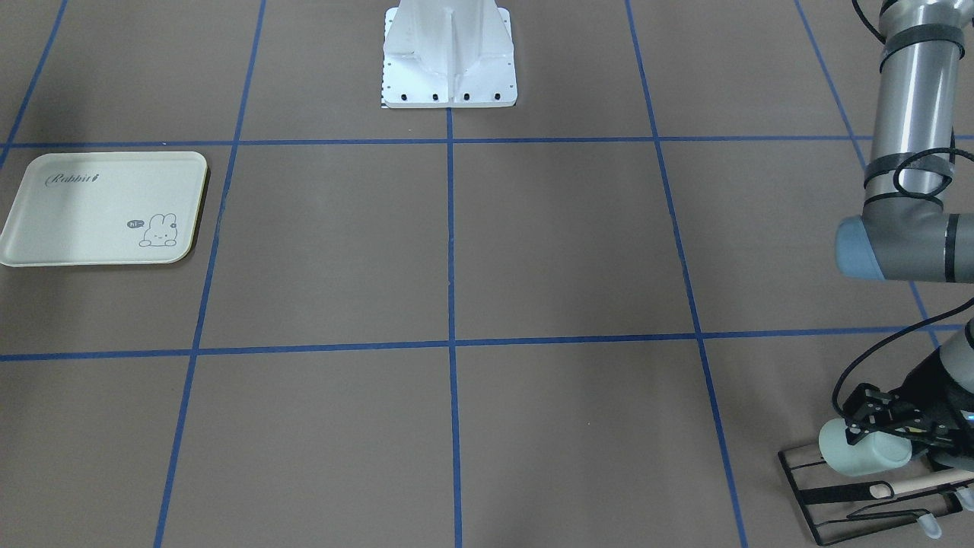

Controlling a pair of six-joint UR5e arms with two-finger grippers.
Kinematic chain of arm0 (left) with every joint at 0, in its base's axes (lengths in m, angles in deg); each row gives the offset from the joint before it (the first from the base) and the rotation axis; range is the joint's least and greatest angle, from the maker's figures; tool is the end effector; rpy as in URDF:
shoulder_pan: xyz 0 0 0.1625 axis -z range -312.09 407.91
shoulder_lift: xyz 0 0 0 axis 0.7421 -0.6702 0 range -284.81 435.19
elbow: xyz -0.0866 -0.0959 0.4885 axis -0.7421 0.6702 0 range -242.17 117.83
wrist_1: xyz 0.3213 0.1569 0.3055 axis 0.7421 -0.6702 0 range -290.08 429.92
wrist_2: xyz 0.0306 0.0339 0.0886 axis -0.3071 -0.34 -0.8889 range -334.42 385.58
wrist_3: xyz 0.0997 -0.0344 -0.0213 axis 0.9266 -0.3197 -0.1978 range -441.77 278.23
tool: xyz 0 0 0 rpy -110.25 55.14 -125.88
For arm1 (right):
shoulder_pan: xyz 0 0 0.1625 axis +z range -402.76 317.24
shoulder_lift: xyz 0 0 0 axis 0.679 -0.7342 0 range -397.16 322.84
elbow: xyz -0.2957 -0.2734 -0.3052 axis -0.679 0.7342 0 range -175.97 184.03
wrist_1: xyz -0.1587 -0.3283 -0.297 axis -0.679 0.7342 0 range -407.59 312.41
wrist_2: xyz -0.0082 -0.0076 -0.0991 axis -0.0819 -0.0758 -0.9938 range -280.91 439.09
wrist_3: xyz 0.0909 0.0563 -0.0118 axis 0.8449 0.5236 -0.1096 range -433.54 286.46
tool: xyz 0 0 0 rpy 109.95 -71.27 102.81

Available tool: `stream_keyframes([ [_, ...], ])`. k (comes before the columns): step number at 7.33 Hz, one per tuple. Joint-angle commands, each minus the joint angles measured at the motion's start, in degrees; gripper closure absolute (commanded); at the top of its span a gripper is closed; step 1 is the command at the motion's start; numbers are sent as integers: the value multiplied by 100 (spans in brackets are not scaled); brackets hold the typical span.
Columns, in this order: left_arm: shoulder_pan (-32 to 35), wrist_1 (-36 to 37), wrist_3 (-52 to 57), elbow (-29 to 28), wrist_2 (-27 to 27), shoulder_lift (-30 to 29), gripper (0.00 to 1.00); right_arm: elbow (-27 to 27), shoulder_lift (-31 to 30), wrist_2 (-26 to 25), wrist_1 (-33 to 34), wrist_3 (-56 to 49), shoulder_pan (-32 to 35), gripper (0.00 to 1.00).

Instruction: Left arm grabs green cup and hands to right arm on tray

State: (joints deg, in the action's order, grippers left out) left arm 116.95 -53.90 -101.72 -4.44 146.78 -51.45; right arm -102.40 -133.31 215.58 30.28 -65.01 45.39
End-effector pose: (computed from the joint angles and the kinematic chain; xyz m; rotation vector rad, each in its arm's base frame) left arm 0.2447 -0.8555 0.5443 0.4256 0.7183 0.1980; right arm 0.0387 -0.5116 0.6149 0.2949 -0.8301 -0.0495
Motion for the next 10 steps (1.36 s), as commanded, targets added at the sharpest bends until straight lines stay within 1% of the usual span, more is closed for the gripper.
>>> stream_keyframes([
  [1, 4, -20, 0, 10, 1, 25, 68, -1, 0, 0, 0, 0, 0, 0],
  [2, 5, -29, -9, 63, 9, 16, 88, -1, 0, 0, 0, 0, 0, 0],
  [3, 13, -29, -18, 220, 35, 25, 100, -1, 0, 0, 0, 0, 0, 0],
  [4, 39, -29, -18, 282, 62, 25, 100, -1, 0, 0, 0, 0, 0, 0],
  [6, 127, 59, -18, 694, 71, 191, 100, -1, 0, 0, 0, 0, 0, 0],
  [7, 276, 77, -18, 887, 210, 305, 100, -1, 0, 0, 0, 0, 0, 0],
  [8, 555, 112, -9, 976, 542, 358, 100, -9, 0, 0, 0, 0, 0, 0],
  [9, 767, 147, -9, 1134, 746, 455, 100, -1, 0, 9, 0, 0, 0, 0],
  [10, 882, 156, -18, 1283, 774, 525, 100, -1, 0, 35, 0, 0, 0, 0],
])
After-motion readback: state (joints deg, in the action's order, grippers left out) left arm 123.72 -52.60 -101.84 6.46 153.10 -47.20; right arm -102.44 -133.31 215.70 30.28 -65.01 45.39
